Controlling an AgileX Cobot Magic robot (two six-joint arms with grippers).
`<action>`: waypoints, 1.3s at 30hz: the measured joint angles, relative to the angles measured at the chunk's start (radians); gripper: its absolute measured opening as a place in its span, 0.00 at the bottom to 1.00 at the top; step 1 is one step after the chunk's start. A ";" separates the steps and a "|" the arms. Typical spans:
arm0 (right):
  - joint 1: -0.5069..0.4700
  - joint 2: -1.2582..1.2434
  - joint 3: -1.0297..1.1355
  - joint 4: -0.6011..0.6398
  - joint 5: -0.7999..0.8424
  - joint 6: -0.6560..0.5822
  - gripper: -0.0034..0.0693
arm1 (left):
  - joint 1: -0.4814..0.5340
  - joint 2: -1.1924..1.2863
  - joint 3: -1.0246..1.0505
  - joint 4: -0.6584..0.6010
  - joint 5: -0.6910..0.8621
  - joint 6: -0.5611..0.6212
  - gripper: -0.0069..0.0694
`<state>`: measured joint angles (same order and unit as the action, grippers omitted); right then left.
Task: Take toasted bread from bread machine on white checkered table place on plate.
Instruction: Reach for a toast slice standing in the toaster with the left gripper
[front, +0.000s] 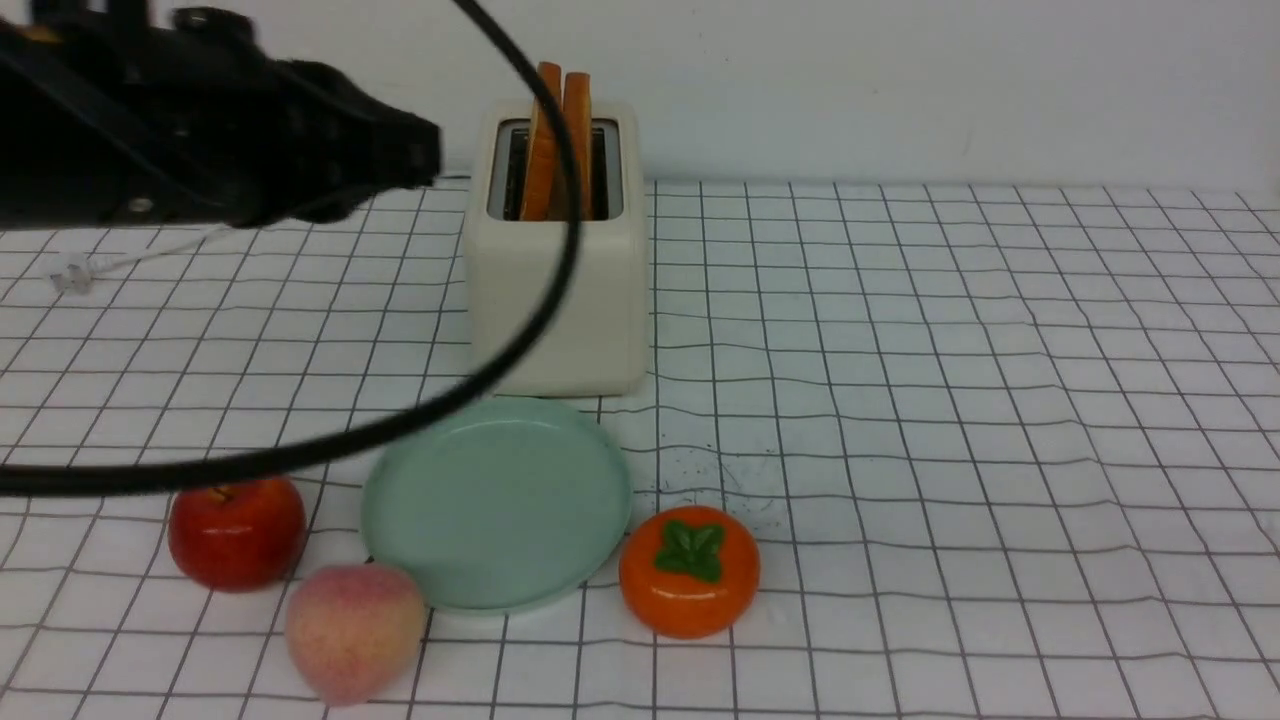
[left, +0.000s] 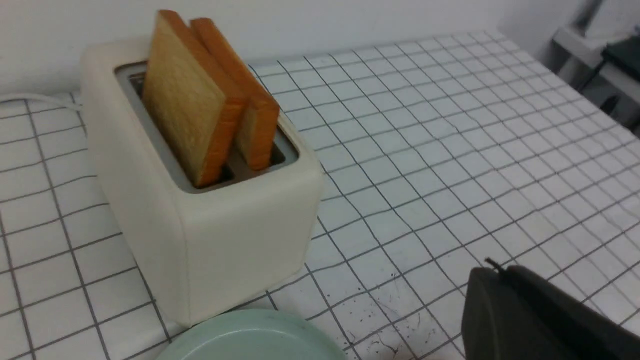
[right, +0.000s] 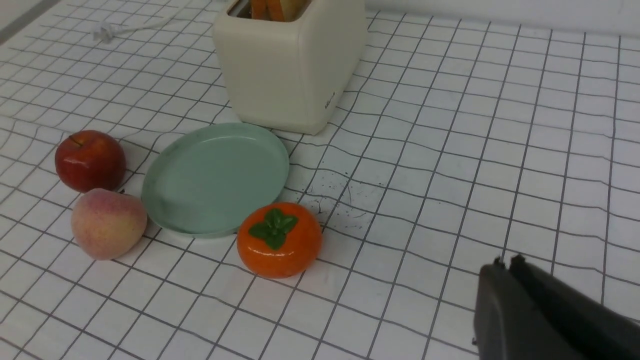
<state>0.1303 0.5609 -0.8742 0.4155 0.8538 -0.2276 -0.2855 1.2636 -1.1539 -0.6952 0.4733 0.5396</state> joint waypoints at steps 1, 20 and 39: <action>0.000 0.001 0.000 0.004 -0.002 0.000 0.05 | -0.016 0.025 -0.016 0.044 -0.013 -0.037 0.07; 0.000 0.003 0.000 0.027 -0.012 -0.001 0.08 | -0.026 0.560 -0.348 0.385 -0.222 -0.218 0.69; 0.000 0.004 0.000 0.034 -0.012 -0.001 0.10 | -0.029 0.623 -0.363 0.384 -0.503 -0.220 0.59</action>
<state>0.1303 0.5648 -0.8742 0.4494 0.8423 -0.2284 -0.3141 1.8865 -1.5171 -0.3110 -0.0297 0.3196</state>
